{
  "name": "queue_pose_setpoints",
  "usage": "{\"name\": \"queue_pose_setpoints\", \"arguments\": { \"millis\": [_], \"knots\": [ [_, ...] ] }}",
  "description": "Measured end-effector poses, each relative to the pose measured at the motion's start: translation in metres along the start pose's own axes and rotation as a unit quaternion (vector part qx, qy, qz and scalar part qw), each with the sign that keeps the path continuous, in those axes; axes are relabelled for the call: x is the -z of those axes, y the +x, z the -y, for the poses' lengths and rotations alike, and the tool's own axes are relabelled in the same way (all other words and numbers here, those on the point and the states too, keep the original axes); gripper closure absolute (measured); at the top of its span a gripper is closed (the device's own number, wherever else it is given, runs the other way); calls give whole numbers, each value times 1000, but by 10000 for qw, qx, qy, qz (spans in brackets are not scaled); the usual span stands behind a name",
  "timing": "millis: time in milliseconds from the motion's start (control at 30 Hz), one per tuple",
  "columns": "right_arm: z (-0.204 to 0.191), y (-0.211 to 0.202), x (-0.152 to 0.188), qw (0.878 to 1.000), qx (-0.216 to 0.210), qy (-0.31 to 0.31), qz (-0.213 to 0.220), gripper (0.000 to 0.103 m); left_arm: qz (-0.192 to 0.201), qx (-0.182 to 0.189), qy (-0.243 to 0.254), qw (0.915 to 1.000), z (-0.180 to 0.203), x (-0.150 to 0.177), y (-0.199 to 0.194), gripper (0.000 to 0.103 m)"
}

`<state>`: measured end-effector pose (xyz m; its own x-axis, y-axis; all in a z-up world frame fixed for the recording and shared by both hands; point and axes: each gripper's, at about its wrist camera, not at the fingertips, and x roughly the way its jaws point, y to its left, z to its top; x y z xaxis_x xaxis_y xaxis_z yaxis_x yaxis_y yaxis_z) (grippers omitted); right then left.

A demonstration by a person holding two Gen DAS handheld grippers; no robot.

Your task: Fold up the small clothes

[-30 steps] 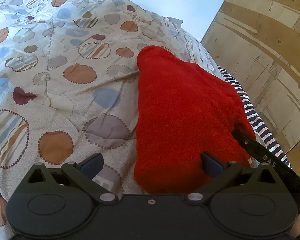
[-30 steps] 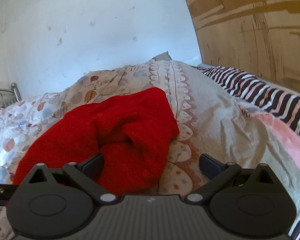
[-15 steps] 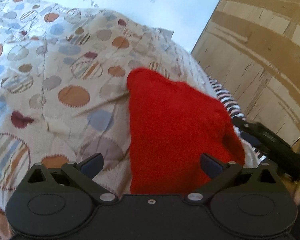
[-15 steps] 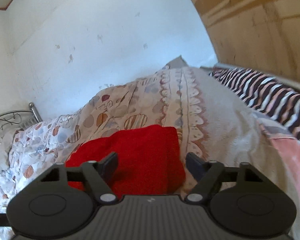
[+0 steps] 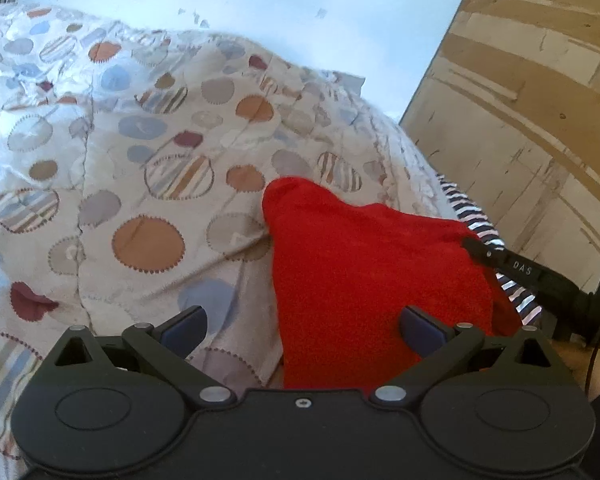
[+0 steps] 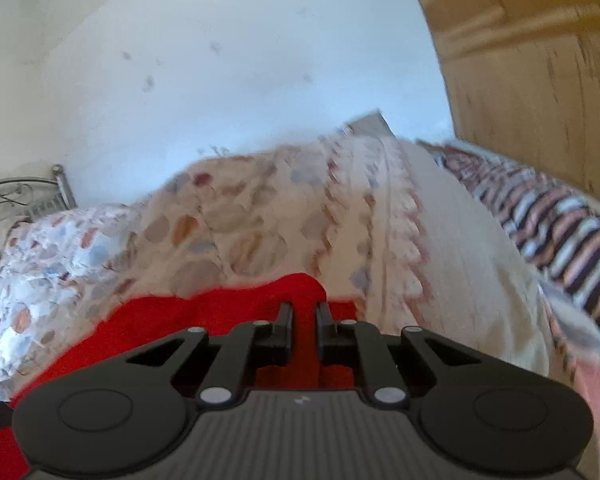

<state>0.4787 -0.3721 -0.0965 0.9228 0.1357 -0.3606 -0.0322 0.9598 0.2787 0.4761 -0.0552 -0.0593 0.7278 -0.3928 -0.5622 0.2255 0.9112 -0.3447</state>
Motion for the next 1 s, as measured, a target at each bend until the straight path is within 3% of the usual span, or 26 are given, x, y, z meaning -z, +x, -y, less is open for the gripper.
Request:
{"name": "queue_pose_setpoints", "arguments": {
  "millis": [33,167,267,367,567,700,1000],
  "knots": [
    [3,1,5,9999,21,88,-43,84,-77,-18,7,10000,1,0,4,1],
    [21,-9,11,9982,-57,598,63,38,-150,-12,71,9999,2,5,10,0],
    [33,-17,12,9949,-282,962,130,16,-182,0,32,9998,-1,5,12,0],
    [36,-18,16,9911,-552,1208,61,12,-173,0,16,9998,-1,5,12,0],
    [25,-2,29,9935,-279,1046,-352,7,-141,6,44,9999,4,5,17,0],
    [21,-4,40,9959,-188,856,-211,7,-212,-131,330,9991,9,17,25,0],
    [21,-5,46,9962,-200,839,-130,6,-88,-159,330,9993,7,28,27,0]
  ]
}}
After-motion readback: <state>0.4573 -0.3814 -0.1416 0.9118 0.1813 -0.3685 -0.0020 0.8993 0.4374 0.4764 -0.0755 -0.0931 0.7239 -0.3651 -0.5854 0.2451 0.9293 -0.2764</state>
